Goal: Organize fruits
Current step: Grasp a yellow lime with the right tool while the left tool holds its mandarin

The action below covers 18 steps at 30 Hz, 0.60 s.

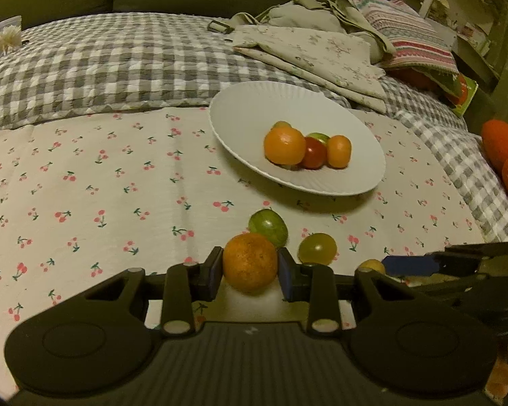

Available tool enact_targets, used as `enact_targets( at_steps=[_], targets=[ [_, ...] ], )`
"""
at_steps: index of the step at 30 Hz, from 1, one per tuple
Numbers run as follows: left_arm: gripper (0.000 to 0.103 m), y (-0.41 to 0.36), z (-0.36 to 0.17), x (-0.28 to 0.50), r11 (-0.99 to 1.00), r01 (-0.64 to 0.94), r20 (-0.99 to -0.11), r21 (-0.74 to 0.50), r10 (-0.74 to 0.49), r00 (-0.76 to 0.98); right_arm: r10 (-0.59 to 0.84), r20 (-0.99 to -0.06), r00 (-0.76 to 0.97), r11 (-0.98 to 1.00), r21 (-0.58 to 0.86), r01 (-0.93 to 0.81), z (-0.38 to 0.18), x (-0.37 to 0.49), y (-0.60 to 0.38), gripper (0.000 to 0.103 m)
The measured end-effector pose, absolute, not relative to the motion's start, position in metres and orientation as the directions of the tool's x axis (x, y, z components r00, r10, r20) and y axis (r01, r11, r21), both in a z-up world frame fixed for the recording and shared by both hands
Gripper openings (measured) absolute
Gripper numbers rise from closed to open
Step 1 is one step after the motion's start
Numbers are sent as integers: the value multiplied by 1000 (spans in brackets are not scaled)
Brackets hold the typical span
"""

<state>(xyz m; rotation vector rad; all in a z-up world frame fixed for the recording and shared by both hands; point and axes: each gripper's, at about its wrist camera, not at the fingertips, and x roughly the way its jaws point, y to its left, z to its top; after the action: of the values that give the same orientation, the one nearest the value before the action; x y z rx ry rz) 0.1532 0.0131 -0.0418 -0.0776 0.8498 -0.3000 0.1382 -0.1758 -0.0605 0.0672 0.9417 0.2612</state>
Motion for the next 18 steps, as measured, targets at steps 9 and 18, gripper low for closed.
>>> enact_targets(
  at_steps=[9,18],
  targets=[
    [32,12,-43,152,957,221,-738,-185,-284,612,219,-788,575,971,117,-210,-65,139,-168,26],
    [32,12,-43,152,957,224,-738,-184,-285,612,221,-779,586,969,108,-222,-58,137,-163,26]
  ],
)
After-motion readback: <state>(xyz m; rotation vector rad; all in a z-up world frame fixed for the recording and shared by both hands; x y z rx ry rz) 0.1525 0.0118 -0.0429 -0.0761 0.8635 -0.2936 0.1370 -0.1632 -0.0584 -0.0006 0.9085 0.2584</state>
